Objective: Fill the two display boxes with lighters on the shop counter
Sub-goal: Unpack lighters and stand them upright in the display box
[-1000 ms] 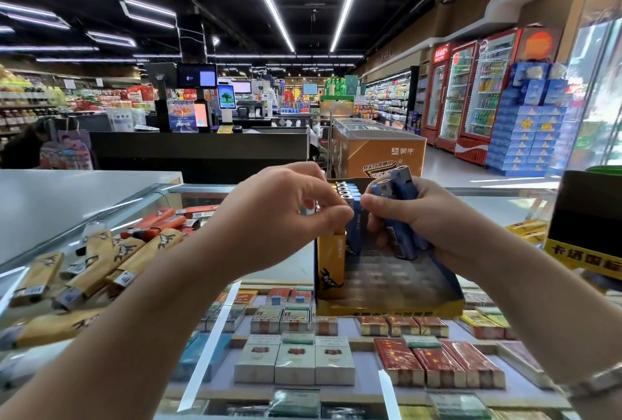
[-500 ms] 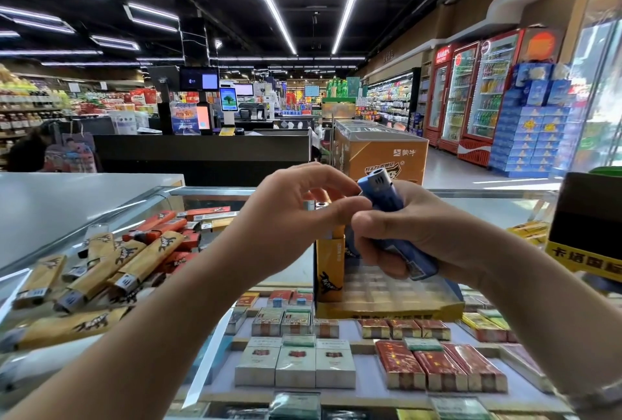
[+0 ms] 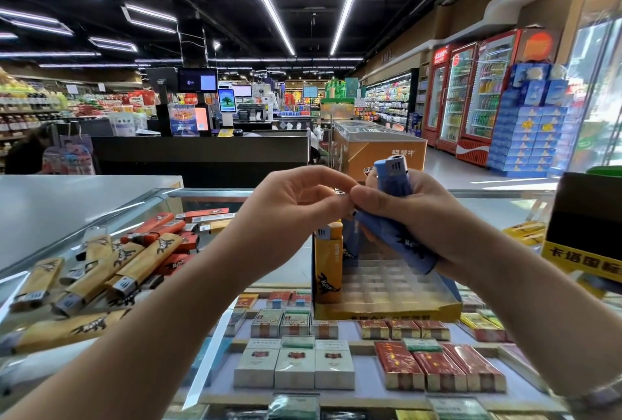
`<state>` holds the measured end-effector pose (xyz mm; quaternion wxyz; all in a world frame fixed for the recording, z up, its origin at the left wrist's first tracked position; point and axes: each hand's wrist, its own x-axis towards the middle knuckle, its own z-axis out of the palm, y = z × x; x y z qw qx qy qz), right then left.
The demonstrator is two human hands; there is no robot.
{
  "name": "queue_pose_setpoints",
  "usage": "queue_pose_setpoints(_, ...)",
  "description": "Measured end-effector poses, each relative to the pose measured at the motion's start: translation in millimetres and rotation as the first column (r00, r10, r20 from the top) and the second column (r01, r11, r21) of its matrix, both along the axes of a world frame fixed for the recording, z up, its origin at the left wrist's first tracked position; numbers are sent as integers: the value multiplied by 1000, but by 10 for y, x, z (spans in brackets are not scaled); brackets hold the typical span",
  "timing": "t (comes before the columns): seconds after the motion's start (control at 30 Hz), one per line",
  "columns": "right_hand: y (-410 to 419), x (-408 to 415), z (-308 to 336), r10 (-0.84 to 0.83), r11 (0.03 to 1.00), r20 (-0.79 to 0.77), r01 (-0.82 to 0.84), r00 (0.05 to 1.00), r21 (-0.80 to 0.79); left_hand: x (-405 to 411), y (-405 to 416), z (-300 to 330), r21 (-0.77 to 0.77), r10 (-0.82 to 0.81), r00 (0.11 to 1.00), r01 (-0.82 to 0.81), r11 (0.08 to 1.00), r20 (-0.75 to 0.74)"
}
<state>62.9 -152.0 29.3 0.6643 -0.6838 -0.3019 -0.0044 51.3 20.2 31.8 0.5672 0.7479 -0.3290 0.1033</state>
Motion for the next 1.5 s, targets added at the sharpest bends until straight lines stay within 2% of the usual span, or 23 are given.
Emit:
queue_pose_setpoints(0.2,51,39,-29,-153,988,41,154,987,-7,-2,-32,-26,-96,40,999,-40,995,-1)
queue_pose_setpoints(0.3,-13,71,-2,-264,964,68,261,962,54,16,-29,-44,-145,118,991,-107,984,65)
queue_pose_setpoints(0.37,-107,134,15,-476,879,131,465,870,104,26,-17,-34,-157,198,969,-175,972,149)
queue_pose_setpoints(0.43,-212,220,14,-696,718,145,687,703,116,33,-17,-37,-138,268,931,-240,961,249)
queue_pose_setpoints(0.47,-252,259,4,-747,664,130,742,652,94,27,-26,-42,-115,286,914,-263,958,288)
queue_pose_setpoints(0.5,-277,294,-15,-759,649,109,759,642,48,25,-37,-53,-89,293,899,-279,956,327)
queue_pose_setpoints(0.63,-289,424,-164,-675,727,9,667,738,-165,23,-77,-118,28,287,839,-337,941,462)
queue_pose_setpoints(0.73,-309,447,-205,-691,700,18,676,722,-231,18,-112,-150,72,288,816,-371,926,501)
queue_pose_setpoints(1.17,-272,421,-202,-712,621,180,728,679,-288,52,-166,-217,197,233,695,-479,855,680)
queue_pose_setpoints(1.33,-263,401,-201,-713,622,168,725,681,-296,60,-177,-232,200,298,625,-600,774,721)
queue_pose_setpoints(1.43,-260,391,-198,-707,627,172,721,686,-295,73,-172,-240,230,341,650,-629,743,679)
queue_pose_setpoints(1.5,-262,392,-197,-705,631,173,719,688,-290,81,-181,-246,294,350,698,-625,723,625)
